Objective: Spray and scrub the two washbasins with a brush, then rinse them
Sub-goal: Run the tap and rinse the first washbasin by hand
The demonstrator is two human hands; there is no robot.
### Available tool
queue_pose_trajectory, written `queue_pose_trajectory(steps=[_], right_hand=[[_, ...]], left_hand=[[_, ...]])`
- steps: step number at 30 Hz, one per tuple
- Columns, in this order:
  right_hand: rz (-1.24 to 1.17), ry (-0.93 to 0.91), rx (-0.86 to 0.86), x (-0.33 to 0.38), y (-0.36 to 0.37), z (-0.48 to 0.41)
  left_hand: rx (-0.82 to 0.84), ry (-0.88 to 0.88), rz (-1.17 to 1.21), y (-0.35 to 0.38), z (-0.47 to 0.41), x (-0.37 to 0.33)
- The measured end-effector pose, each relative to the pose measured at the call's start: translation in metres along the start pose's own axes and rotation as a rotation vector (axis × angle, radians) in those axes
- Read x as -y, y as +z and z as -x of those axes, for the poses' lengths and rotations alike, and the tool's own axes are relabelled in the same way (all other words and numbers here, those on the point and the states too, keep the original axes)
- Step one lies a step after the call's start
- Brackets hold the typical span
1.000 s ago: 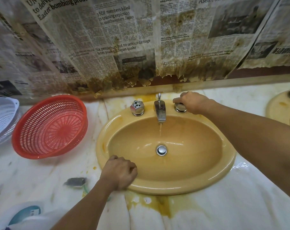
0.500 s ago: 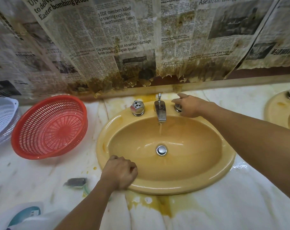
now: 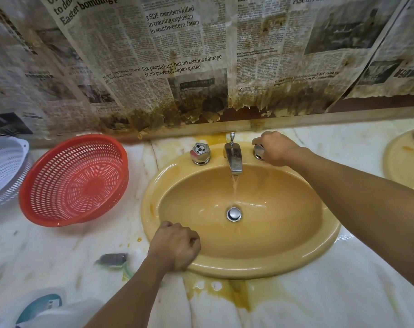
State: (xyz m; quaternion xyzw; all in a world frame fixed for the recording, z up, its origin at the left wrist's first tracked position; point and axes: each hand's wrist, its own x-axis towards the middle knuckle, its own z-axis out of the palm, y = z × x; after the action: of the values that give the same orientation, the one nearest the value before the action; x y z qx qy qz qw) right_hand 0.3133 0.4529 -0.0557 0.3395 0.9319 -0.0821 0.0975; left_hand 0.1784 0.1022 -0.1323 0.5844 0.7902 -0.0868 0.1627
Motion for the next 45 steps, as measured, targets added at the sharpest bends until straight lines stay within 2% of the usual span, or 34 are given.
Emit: queue_pose_trajectory(steps=[15, 20, 26, 28, 33, 37, 45], right_hand=[[-0.041, -0.050, -0.031, -0.006, 0.005, 0.000], [-0.077, 0.019, 0.000, -0.007, 0.016, 0.010], [-0.476, 0.227, -0.258, 0.031, 0.059, 0.085], [-0.475, 0.288, -0.167, 0.043, 0.078, 0.118], [-0.365, 0.278, 0.109, 0.057, 0.117, 0.189], [-0.365, 0.337, 0.048, 0.054, 0.126, 0.205], [-0.379, 0.389, 0.075, 0.057, 0.130, 0.192]], left_hand=[[-0.012, 0.000, -0.019, 0.001, 0.000, 0.001], [-0.017, 0.000, 0.005, 0.000, 0.001, 0.000], [-0.017, -0.009, 0.027, -0.002, 0.003, 0.000], [-0.027, -0.013, 0.036, -0.003, 0.004, 0.000], [-0.064, -0.014, 0.064, -0.001, 0.007, 0.002], [-0.104, -0.030, 0.096, 0.003, 0.008, 0.003], [-0.112, -0.067, 0.097, 0.009, 0.005, 0.004]])
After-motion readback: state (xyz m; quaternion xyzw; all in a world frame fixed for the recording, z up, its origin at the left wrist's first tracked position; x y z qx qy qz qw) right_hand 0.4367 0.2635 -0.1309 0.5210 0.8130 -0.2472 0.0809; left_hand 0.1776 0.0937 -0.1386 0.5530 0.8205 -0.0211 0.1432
